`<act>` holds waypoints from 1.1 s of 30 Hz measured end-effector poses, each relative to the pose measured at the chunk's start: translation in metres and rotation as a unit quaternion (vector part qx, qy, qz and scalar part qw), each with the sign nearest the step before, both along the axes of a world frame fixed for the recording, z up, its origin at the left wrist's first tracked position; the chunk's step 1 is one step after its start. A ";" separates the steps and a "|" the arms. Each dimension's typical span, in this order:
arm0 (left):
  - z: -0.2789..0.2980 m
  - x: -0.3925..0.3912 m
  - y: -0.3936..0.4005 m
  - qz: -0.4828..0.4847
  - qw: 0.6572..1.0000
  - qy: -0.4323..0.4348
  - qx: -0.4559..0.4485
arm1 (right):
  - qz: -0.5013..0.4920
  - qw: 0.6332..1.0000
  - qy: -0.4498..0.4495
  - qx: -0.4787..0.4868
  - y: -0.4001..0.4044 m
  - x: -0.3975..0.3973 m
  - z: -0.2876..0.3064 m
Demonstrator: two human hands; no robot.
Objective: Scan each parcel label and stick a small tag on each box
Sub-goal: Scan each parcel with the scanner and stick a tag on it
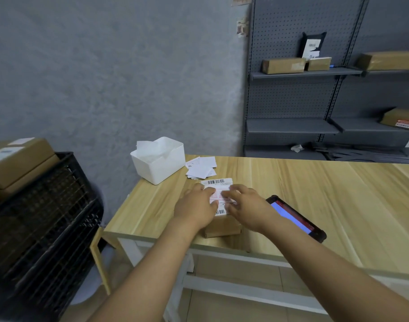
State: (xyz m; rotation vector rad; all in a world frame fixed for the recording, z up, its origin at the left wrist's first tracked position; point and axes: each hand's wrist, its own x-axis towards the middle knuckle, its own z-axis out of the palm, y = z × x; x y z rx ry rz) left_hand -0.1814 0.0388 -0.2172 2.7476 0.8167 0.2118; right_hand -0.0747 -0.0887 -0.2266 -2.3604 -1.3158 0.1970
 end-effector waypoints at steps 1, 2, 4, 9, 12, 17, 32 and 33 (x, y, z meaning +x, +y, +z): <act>-0.001 -0.002 0.001 0.026 1.000 -0.005 -0.009 | -0.018 1.000 0.017 0.004 0.000 -0.002 -0.001; -0.001 -0.005 0.003 0.051 0.998 -0.014 -0.025 | -0.041 0.998 0.046 0.015 -0.001 -0.002 -0.001; -0.002 -0.011 0.009 0.080 0.990 -0.038 -0.109 | -0.069 0.991 0.112 0.030 -0.006 -0.001 -0.001; -0.006 -0.028 0.011 0.118 0.919 -0.118 -0.357 | -0.061 0.975 0.198 0.076 -0.005 -0.014 0.006; 0.001 -0.046 0.027 0.160 0.913 -0.159 -0.339 | -0.049 0.972 0.202 0.106 0.012 -0.033 0.017; 0.020 -0.102 0.077 0.196 0.909 -0.204 -0.306 | -0.002 0.965 0.224 0.137 0.061 -0.083 0.034; 0.040 -0.366 0.272 0.320 0.885 -0.249 -0.228 | 0.120 0.949 0.260 0.133 0.308 -0.306 0.040; 0.041 -0.381 0.284 0.326 0.882 -0.254 -0.228 | 0.124 0.946 0.269 0.135 0.324 -0.319 0.040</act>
